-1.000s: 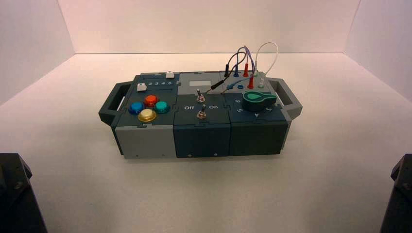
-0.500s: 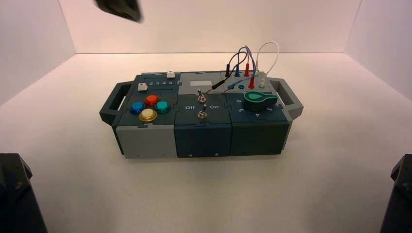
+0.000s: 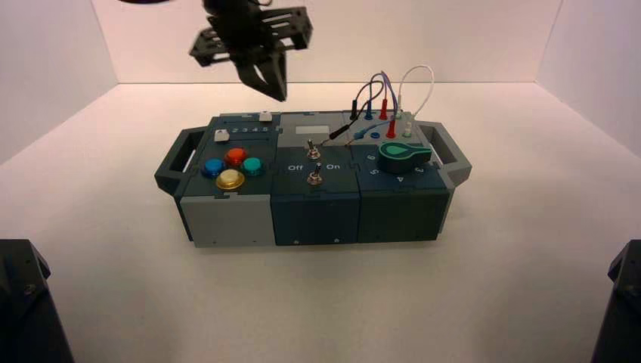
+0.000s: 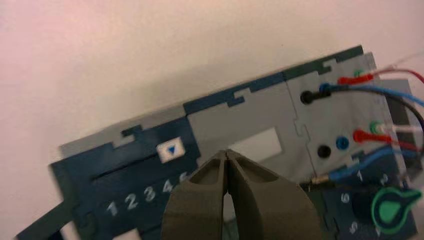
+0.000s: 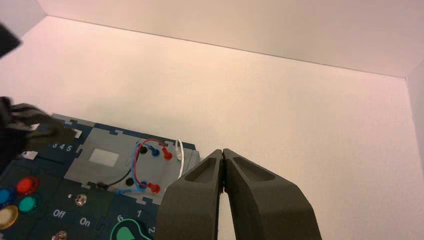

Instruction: Move the top slider to position 3.

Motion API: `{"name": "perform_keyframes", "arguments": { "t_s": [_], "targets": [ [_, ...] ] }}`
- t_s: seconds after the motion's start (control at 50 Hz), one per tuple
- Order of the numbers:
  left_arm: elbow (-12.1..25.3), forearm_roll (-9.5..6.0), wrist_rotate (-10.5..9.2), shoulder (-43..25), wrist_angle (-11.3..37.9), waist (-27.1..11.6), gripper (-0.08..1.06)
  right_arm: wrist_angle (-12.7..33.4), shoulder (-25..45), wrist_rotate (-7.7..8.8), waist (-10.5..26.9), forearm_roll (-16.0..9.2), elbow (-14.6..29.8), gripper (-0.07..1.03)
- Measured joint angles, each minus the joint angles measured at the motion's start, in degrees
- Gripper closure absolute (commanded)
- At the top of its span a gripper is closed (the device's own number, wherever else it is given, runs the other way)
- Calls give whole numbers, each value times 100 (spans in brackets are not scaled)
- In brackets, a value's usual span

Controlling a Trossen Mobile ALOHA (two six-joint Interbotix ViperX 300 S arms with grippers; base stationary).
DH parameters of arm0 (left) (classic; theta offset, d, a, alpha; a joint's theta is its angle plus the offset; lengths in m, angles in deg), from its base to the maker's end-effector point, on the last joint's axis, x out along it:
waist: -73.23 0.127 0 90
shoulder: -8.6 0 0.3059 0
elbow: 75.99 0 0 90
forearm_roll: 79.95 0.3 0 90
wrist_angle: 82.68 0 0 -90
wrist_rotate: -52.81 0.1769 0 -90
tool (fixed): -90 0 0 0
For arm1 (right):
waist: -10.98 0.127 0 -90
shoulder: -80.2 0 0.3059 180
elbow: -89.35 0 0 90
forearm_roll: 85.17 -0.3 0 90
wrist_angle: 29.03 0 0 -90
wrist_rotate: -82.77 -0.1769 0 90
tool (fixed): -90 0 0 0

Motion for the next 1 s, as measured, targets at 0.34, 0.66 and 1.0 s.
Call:
{"name": "perform_keyframes", "arguments": {
  "t_s": [0.34,0.66,1.0],
  "targets": [
    [554,-185,-9,-694,35,-53,101,18,35,0,79,-9,0,99],
    [527,-167,-9,-694,88,-53,101,35,53,-9,88,-44,9,99],
    [501,-167,-44,-712,272,105,101,167,255,-26,88,-79,79,99]
  ]
}}
